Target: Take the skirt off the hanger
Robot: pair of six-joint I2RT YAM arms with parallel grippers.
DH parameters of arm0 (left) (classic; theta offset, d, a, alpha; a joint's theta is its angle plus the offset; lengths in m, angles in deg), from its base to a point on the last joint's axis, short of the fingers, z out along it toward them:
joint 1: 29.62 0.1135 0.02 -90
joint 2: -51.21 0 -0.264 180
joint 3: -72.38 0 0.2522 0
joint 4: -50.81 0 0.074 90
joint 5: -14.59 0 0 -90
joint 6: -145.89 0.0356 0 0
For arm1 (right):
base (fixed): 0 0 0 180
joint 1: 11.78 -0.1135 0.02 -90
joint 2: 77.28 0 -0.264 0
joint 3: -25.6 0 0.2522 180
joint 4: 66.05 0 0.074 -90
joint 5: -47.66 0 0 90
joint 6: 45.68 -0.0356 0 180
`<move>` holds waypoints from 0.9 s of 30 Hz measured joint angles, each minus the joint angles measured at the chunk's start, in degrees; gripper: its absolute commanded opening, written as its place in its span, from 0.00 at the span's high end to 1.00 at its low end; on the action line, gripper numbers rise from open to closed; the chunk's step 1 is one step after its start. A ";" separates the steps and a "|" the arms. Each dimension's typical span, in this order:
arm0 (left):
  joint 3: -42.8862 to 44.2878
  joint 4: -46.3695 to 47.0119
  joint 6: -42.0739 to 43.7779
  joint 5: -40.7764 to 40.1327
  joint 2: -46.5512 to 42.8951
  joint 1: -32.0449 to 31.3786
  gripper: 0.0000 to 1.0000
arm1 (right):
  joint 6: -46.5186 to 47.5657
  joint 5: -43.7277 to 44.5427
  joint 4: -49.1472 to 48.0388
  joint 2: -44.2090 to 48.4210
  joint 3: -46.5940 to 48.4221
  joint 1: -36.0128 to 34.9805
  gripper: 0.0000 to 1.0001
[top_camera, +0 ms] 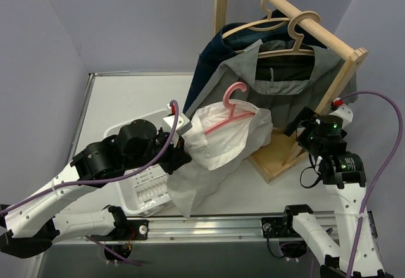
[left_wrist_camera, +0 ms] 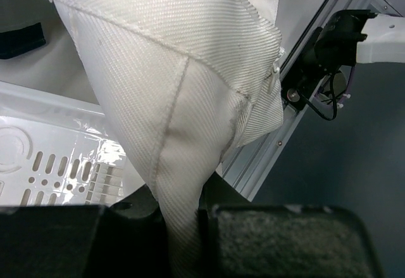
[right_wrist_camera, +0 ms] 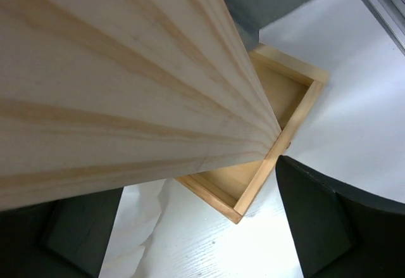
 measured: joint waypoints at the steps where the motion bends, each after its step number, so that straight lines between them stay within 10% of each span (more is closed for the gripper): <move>1: -0.15 -0.17 0.11 0.35 -0.02 0.00 0.98 | 0.02 0.22 0.09 -0.26 0.28 0.00 0.00; 27: -0.70 1.38 2.16 6.84 7.15 0.00 0.98 | 4.94 -36.02 6.54 8.02 8.68 0.70 0.06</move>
